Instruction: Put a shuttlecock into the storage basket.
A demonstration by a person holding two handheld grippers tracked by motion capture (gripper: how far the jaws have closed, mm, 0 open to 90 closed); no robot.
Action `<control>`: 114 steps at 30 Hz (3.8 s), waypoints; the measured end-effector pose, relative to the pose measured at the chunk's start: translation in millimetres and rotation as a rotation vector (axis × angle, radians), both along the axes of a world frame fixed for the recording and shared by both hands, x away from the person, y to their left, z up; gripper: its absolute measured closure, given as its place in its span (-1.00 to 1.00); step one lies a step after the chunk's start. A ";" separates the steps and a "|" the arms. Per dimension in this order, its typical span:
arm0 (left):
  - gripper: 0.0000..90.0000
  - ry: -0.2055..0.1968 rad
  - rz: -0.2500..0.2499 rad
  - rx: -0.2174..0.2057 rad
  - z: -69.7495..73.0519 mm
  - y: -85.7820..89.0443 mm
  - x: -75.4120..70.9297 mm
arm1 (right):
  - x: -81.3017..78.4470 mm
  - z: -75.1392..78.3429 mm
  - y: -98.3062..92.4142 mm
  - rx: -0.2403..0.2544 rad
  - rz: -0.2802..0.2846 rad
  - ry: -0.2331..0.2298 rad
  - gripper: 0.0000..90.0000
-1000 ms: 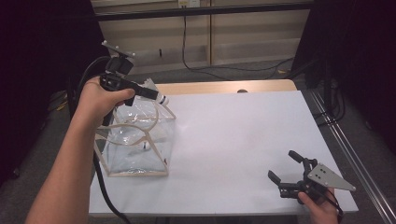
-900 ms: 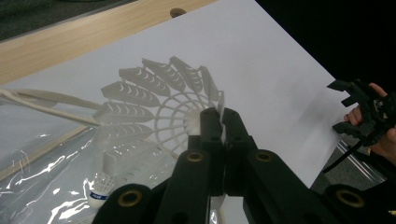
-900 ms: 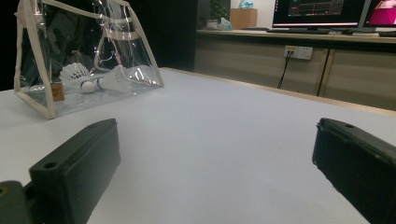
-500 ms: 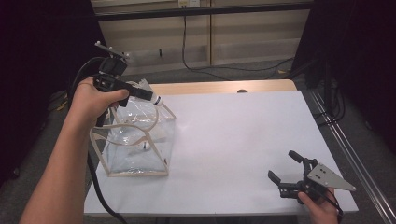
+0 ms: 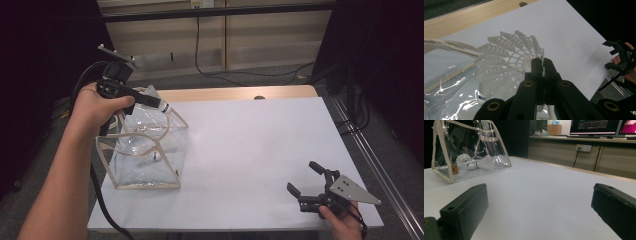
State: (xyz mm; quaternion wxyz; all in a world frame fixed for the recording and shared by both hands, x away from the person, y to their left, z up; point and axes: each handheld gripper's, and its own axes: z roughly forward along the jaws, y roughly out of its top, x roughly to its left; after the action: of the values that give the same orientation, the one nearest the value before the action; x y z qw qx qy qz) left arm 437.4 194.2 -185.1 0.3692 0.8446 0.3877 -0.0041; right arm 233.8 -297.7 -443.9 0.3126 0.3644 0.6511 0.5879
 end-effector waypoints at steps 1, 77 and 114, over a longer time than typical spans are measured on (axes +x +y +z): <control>1.00 -0.003 0.010 -0.007 -0.1 0.3 -0.2 | -0.1 0.0 0.0 0.001 0.001 0.001 -0.99; 1.00 0.043 0.023 0.037 -24.3 25.6 -1.4 | -0.2 -0.1 0.9 -0.002 0.002 0.004 -0.99; 1.00 0.061 0.025 0.038 -41.9 25.9 1.0 | -0.3 -0.1 0.9 -0.004 0.004 0.001 -0.99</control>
State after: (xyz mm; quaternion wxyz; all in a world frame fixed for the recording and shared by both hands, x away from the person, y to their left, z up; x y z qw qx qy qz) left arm 438.4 220.1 -227.0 0.3411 0.8459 0.4096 -0.0180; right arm 233.5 -296.8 -444.0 0.3119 0.3630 0.6530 0.5869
